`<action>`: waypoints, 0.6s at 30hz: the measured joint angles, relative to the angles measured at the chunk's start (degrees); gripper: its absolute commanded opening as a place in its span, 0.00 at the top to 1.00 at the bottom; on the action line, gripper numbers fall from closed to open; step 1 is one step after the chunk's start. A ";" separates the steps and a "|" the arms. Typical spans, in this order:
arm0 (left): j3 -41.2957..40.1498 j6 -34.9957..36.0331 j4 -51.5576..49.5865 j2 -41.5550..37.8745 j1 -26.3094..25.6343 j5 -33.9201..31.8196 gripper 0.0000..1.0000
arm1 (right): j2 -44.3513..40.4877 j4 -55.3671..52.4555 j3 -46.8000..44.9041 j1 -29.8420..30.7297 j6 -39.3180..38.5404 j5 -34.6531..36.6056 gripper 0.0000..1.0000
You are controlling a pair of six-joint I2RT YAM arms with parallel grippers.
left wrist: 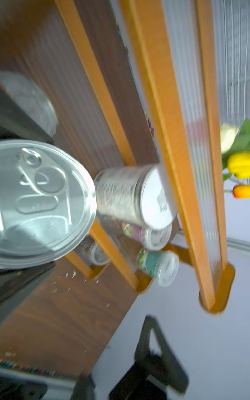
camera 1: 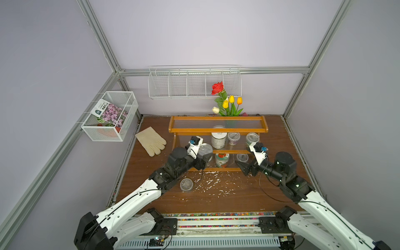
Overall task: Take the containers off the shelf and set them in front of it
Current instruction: 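Pick up a container from the shelf, then place the container at the center of the board.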
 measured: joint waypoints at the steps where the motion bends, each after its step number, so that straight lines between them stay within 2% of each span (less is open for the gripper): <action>1: -1.11 -0.87 -0.52 -0.87 -2.49 -0.92 0.31 | 0.04 -0.09 0.07 0.00 -0.11 -0.13 0.02; 4: -4.07 -3.61 -1.05 -0.83 -8.72 -4.13 0.32 | 0.02 -0.74 0.26 -0.22 -0.42 -0.33 0.02; 8: -9.40 -7.13 -0.68 0.63 -13.97 -8.31 0.32 | -0.02 -2.19 0.42 -0.59 -1.07 -0.28 0.02; 12: -16.11 -9.84 0.00 2.56 -14.58 -10.97 0.32 | -0.04 -3.10 0.44 -0.63 -1.68 -0.28 0.02; 18: -17.11 -11.08 2.71 8.48 -14.58 -12.72 0.30 | -0.11 -3.13 0.44 -0.63 -2.03 -0.28 0.02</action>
